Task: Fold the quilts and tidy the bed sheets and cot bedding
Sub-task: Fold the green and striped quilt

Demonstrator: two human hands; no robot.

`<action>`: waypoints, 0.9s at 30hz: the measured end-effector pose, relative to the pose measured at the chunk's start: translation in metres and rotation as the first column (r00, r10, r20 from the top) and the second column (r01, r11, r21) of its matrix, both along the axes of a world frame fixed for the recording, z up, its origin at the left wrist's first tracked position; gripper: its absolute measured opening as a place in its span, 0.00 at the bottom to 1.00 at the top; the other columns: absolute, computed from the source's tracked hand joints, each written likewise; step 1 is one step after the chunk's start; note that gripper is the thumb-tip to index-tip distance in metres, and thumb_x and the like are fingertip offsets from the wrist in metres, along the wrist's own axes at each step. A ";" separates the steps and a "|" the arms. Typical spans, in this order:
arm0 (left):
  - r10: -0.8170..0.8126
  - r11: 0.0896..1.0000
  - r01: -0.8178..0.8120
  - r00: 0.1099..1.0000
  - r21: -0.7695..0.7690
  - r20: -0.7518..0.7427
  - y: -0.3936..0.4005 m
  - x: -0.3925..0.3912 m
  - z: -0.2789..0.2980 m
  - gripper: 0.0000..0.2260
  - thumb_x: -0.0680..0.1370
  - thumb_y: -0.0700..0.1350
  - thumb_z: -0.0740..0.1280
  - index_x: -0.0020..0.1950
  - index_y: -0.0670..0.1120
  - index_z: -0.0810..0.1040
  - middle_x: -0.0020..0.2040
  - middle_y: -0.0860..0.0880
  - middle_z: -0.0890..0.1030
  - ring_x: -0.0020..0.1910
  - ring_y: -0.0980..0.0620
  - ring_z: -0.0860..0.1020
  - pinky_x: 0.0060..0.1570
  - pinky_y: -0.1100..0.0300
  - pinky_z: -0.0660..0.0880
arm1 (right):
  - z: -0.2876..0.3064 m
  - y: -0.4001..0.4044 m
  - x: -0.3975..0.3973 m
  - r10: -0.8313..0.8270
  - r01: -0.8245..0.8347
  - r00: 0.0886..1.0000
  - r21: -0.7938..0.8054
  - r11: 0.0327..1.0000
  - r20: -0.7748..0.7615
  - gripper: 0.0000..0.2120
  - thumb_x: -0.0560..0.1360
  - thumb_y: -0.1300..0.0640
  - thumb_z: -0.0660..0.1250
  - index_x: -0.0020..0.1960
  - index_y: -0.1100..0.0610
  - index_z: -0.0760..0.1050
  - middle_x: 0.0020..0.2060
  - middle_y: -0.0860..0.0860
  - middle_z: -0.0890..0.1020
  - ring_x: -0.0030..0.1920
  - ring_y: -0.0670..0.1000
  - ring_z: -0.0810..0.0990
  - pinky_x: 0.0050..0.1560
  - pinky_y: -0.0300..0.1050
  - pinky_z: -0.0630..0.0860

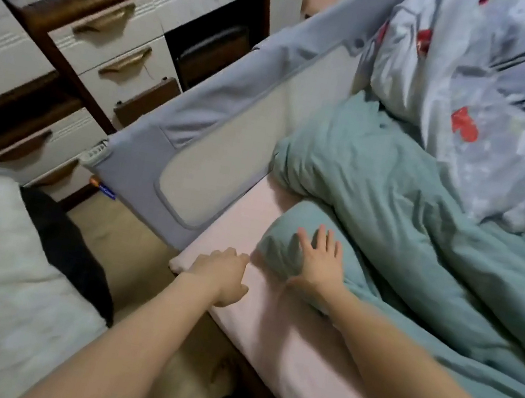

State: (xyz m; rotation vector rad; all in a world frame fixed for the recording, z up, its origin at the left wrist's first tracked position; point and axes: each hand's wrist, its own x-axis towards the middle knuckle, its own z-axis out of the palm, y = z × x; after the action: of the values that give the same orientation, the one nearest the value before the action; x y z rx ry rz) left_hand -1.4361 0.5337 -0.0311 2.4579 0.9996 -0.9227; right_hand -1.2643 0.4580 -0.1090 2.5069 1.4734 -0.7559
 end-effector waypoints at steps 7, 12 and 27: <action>-0.145 0.989 0.146 0.989 -0.017 0.028 0.053 0.025 -0.020 0.23 0.80 0.51 0.60 0.73 0.45 0.62 0.69 0.43 0.67 0.66 0.41 0.68 0.62 0.47 0.67 | -0.032 0.024 0.013 0.014 -0.006 0.995 -0.078 0.997 0.102 0.17 0.80 0.60 0.55 0.69 0.54 0.66 0.71 0.60 0.64 0.68 0.61 0.67 0.64 0.53 0.65; -0.008 0.999 0.015 0.986 -0.035 0.169 0.058 0.035 -0.035 0.33 0.77 0.52 0.65 0.77 0.45 0.55 0.71 0.41 0.64 0.69 0.40 0.65 0.66 0.47 0.67 | -0.013 0.031 0.018 -0.441 0.533 0.831 0.261 0.805 -0.338 0.05 0.75 0.67 0.58 0.48 0.64 0.72 0.45 0.62 0.78 0.48 0.60 0.76 0.45 0.51 0.69; 0.464 0.885 -0.381 0.753 -0.266 0.466 -0.037 0.079 -0.018 0.44 0.72 0.56 0.70 0.79 0.50 0.47 0.76 0.45 0.58 0.75 0.39 0.56 0.70 0.38 0.59 | 0.131 -0.041 0.032 -0.353 0.892 0.425 0.318 0.323 -0.834 0.05 0.78 0.57 0.61 0.45 0.57 0.71 0.39 0.56 0.73 0.41 0.52 0.71 0.44 0.48 0.67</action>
State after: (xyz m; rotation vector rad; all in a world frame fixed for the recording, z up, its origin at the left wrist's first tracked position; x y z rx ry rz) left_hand -1.3571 0.4968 -0.0491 2.0339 1.1531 -0.1527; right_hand -1.2327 0.4170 0.0224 3.9705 0.7126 -1.5310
